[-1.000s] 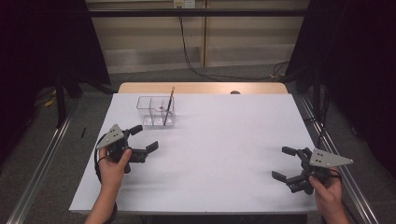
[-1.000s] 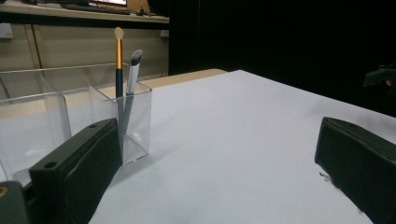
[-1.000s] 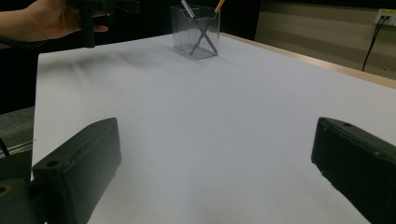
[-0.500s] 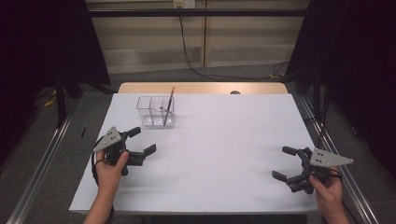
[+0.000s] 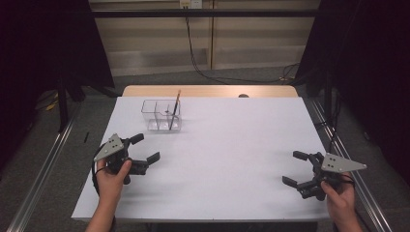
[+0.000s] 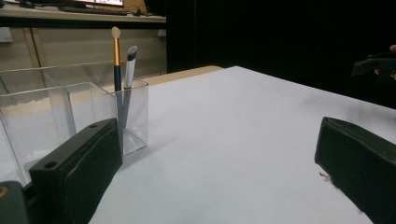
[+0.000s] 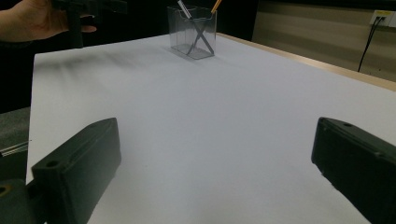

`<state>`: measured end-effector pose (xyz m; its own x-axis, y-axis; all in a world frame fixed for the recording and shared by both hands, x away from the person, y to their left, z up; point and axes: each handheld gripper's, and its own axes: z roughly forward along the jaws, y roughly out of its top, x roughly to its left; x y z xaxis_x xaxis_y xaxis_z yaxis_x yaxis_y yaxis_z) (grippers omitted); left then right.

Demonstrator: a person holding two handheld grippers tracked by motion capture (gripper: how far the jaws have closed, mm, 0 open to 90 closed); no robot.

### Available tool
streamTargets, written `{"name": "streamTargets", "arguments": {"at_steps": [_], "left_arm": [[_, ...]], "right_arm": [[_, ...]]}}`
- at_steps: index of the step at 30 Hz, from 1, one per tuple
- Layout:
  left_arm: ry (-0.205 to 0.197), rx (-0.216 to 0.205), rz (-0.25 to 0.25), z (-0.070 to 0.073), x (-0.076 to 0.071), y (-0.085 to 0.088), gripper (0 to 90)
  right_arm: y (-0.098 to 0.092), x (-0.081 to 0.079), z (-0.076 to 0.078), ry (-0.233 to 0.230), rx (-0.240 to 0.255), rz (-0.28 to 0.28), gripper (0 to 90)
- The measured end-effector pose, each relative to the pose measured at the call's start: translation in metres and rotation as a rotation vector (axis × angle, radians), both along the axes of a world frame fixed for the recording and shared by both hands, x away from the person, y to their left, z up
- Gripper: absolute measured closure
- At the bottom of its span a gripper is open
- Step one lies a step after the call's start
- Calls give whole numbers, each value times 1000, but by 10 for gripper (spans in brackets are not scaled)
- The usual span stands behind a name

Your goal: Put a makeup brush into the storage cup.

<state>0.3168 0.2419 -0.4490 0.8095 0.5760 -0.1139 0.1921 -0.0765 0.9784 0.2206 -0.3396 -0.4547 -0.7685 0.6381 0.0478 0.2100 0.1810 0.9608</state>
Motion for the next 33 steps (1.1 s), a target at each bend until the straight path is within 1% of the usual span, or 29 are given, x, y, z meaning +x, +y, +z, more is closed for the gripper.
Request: {"name": "streamTargets", "arguments": {"at_steps": [8,9,11,16,18,23,26,30,33], "left_arm": [[-1,15,5,0,-3,6,8],[1,12,8,0,-4,7,7],[-1,21,6,0,-5,8,8],[-6,19,9,0,-7,10,8],[-9,27,11,-1,-8,10,7],[-8,22,10,-2,-11,13,7],[-17,33,11,-2,-13,14,7],[-21,27,16,-3,-15,16,7],[-18,14,19,-4,-17,17,8]], "right_arm": [[1,0,0,-4,2,0,8],[1,0,0,-4,2,0,8],[1,0,0,-5,3,-1,9],[0,0,1,-6,3,-2,8],[1,0,1,-5,3,-1,8],[1,0,0,-4,1,-4,8],[1,0,0,-4,-1,-5,8],[1,1,0,-5,0,-5,8],[1,1,-1,-6,-2,-7,8]]}}
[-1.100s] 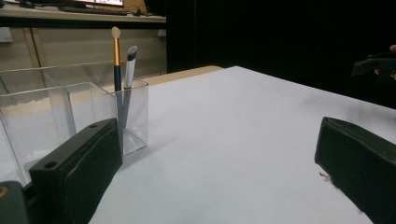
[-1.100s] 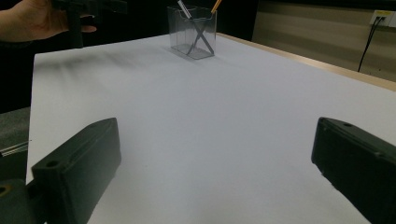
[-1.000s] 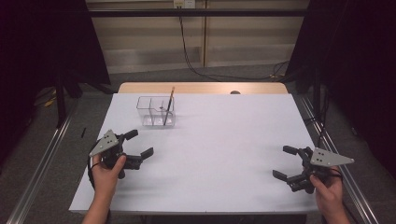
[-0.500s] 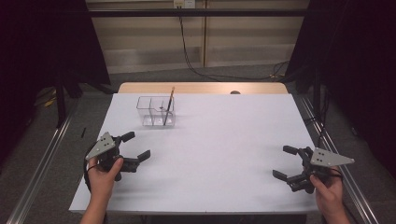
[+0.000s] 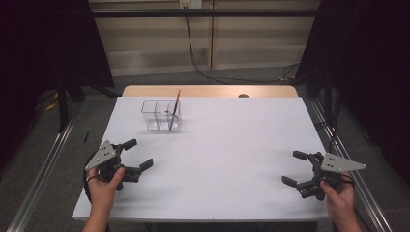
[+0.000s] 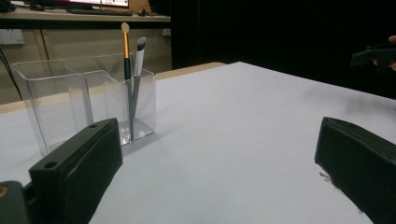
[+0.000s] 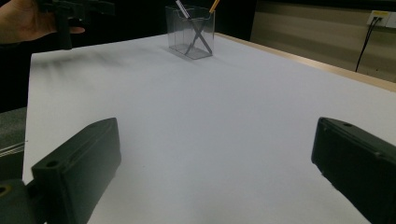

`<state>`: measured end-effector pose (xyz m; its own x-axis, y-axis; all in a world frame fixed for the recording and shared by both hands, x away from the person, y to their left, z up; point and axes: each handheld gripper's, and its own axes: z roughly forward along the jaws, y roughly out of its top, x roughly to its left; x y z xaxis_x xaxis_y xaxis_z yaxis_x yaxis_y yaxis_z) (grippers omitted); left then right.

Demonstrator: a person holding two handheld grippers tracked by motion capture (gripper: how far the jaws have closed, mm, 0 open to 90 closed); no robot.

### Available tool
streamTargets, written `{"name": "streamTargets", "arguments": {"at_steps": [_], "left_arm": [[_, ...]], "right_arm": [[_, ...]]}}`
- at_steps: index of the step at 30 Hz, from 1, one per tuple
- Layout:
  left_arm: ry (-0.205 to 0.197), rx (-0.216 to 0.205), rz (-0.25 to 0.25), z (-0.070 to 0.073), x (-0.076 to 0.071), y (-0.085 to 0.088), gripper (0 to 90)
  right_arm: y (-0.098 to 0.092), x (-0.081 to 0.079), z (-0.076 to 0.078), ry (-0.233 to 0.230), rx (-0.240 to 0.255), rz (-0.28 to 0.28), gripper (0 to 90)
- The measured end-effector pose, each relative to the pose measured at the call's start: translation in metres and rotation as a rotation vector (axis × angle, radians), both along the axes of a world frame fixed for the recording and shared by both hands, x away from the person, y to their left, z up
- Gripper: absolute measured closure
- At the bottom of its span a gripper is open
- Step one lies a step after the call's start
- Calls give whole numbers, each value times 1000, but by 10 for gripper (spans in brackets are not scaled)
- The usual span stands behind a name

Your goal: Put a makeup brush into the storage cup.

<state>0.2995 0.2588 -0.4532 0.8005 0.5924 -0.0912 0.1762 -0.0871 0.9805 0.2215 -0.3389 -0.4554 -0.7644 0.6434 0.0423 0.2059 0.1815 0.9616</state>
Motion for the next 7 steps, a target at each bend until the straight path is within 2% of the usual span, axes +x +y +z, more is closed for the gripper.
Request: {"name": "streamTargets", "arguments": {"at_steps": [7], "left_arm": [[-14,12,-9,2,-4,-1,8]], "right_arm": [[1,1,0,1,-4,-3,8]]}}
